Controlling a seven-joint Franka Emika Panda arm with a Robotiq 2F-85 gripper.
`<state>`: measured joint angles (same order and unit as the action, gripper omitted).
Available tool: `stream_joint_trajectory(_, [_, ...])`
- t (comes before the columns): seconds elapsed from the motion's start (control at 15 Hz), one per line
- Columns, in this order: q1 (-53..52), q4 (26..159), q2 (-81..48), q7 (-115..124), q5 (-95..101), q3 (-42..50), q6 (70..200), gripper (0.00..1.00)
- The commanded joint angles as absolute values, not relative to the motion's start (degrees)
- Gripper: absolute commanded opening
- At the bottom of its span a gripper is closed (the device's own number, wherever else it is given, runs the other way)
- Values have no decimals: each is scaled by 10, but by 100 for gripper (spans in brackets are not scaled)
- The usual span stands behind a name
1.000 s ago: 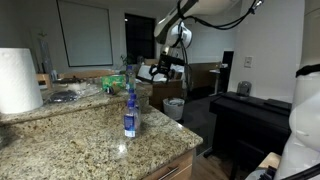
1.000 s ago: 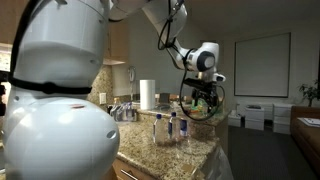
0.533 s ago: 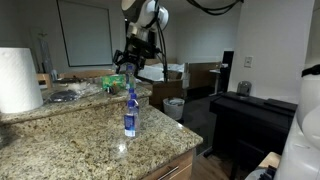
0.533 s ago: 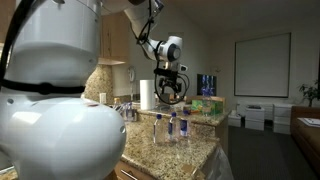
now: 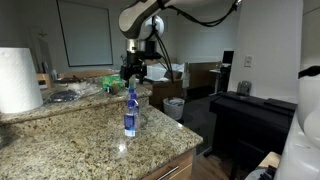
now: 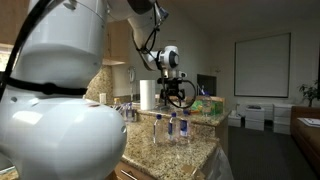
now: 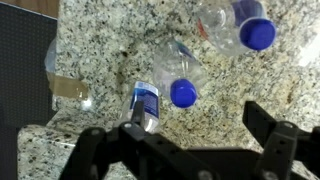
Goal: Pick up the bottles from the counter and throw them in the bin
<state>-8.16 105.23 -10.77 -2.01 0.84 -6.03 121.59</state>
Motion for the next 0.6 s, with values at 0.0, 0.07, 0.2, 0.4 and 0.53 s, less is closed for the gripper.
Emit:
stream_joint_trajectory(0.0, [-73,1062,-118,-61,26,-60,1229,100])
stream_joint_trajectory(0.07, [-71,1062,-124,-67,20,-61,1232,100])
stream_joint_trajectory(0.2, [-70,1061,-136,-68,19,-61,1240,100])
stream_joint_trajectory(0.4, [-71,1058,-154,-67,10,-64,1257,100])
stream_joint_trajectory(0.53, [-72,1058,-165,-63,8,-67,1278,100])
